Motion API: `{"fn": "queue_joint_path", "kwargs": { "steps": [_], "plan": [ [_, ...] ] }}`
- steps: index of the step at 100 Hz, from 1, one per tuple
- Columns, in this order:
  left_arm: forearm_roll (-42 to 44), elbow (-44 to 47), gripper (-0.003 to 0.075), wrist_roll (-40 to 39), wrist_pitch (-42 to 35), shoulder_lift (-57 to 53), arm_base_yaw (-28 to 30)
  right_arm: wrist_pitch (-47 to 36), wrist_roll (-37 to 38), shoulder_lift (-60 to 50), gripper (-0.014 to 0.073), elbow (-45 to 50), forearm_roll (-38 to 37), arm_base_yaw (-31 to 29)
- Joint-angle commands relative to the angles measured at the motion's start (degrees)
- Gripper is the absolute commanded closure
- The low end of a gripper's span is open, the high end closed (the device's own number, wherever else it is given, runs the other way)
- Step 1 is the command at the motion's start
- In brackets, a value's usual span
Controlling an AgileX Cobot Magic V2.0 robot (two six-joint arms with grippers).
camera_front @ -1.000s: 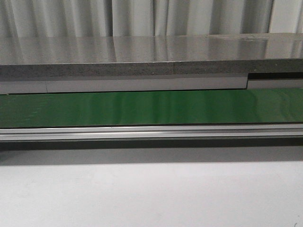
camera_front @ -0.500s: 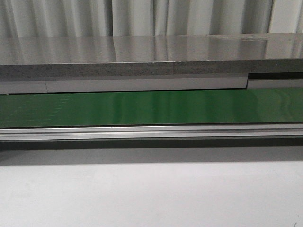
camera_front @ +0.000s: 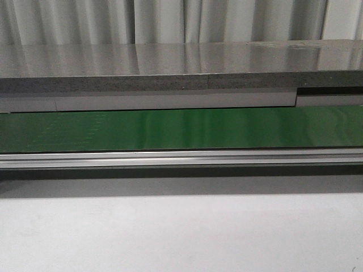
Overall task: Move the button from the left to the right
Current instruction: 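Lift the button and place it on the conveyor belt end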
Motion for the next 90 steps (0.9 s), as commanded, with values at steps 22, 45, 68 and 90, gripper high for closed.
{"fn": "queue_joint_path", "kwargs": {
  "steps": [22, 45, 68, 90],
  "plan": [
    [-5.0, -1.7, 0.0741, 5.6, -0.6, -3.4, -6.2, -4.9, -0.1, -1.1, 0.0662, -0.8, 0.2, -0.1],
    [-2.4, -1.7, 0.074, 5.6, -0.4, -2.6, -9.9, -4.9, -0.1, -1.1, 0.0662, -0.8, 0.2, -0.1],
    [-2.6, -1.7, 0.0682, 5.6, 0.4, -2.6, -10.1, -4.9, -0.1, -1.1, 0.0662, -0.8, 0.2, -0.1],
    [-3.1, -1.7, 0.0389, 5.6, 1.1, -2.6, -10.1, -4.9, -0.1, -1.1, 0.0662, -0.8, 0.2, -0.1]
  ]
}}
